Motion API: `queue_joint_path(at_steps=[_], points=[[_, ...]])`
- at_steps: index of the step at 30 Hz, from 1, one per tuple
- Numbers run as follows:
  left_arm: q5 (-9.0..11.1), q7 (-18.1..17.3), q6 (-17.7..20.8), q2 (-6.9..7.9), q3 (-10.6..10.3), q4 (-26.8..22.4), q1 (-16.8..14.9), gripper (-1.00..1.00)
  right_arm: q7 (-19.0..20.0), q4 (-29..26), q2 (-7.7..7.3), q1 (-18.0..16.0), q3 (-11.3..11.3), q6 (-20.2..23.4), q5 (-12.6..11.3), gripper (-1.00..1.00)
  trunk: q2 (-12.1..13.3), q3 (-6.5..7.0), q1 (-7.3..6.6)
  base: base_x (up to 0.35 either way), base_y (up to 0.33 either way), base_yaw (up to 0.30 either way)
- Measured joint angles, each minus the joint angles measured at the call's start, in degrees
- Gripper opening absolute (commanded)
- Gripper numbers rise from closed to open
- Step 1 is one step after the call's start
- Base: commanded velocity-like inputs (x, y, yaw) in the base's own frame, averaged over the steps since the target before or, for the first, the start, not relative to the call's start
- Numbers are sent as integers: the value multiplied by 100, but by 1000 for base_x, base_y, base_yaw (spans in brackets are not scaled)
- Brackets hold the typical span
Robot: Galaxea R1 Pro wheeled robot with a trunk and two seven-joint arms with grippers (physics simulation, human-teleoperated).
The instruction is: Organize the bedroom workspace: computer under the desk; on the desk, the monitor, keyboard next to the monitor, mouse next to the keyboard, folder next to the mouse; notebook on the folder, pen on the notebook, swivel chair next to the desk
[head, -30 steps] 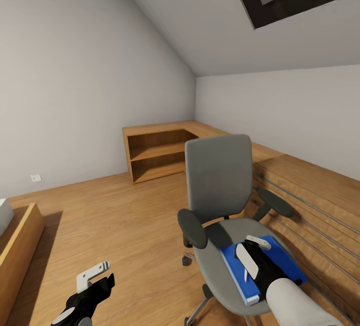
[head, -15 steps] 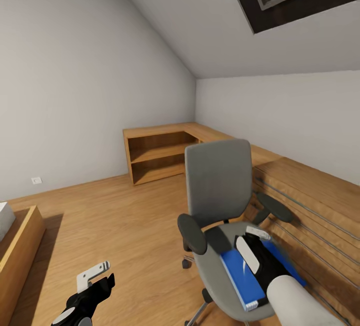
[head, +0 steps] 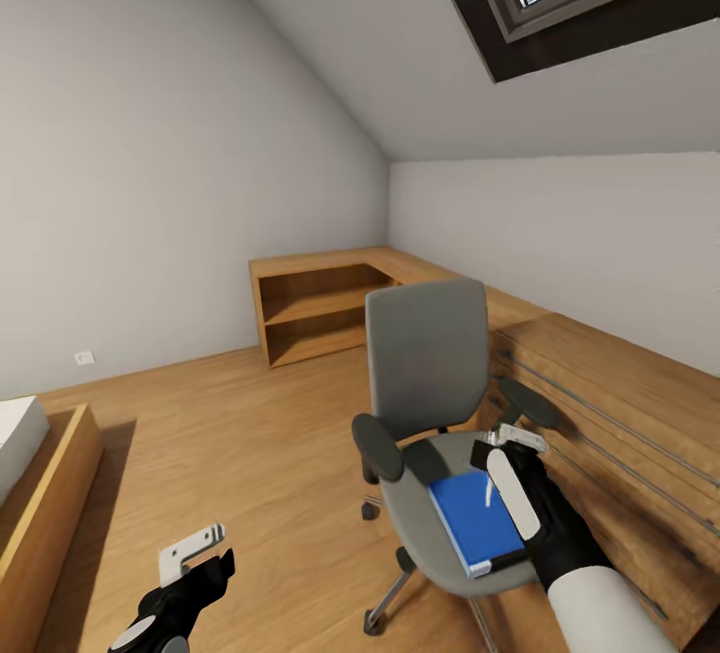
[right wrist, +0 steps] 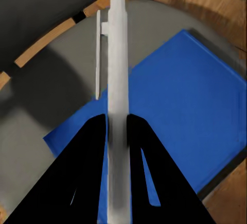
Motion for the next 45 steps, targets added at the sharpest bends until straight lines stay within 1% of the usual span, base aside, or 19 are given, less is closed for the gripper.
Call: queue_joint_path(at_steps=[3, 4, 9, 10, 14, 17, 18, 21, 24, 28, 39, 45], points=[[-3, 0, 2, 0, -71, 3, 0, 100, -5, -541, -1, 212, -204, 161, 15, -100, 120, 54, -66, -333, -125, 0], [-4, 0, 3, 1, -103, 4, -1, 100, -5, -894, -2, 352, -293, 250, 28, -100, 160, 72, -88, -335, -140, 0], [-7, 0, 0, 1, -146, 5, -2, 100, -4, -1664, -2, 679, -432, 461, 26, -100, 361, 162, -198, -334, -152, 0], [-7, -1, 0, 1, -153, 5, 0, 100, -4, -1890, -1, 776, -478, 533, 28, -100, 401, 179, -220, -318, -157, 0], [-7, -6, -2, -1, -191, 5, -2, 100, 0, -2285, 3, 953, -547, 648, 25, -100, 562, 251, -310, -203, -103, 0], [-7, -3, -2, 0, -247, 5, 0, 100, 2, -2404, 6, 1008, -565, 676, 24, -100, 682, 305, -376, -71, -36, 0], [-6, -1, -4, 0, -296, 5, 0, 100, -3, -2475, 13, 1040, -586, 693, 25, -100, 722, 323, -399, -26, -13, 0], [-7, 0, -3, 1, -316, 5, 1, 100, -39, -2501, 17, 1053, -608, 697, 20, -100, 842, 377, -465, -17, -9, 0], [-7, 4, -4, 1, -337, 5, 2, 100, -114, -2516, 20, 1059, -620, 699, 18, -100, 963, 431, -531, -8, -4, 0], [-10, 9, -4, -2, -415, 5, 2, 100, -291, -2529, 20, 1064, -633, 692, 20, -100, 1123, 503, -619, -2, -1, 0], [-16, 10, -4, -7, -429, 5, 0, 100, -334, -2527, 15, 1065, -642, 681, 15, -100, 1564, 701, -860, 0, 0, 0], [-23, 10, -4, -8, -429, 5, 2, 100, -337, -2535, 16, 1065, -707, 682, 15, -100, 1805, 808, -992, 0, 0, 0]])
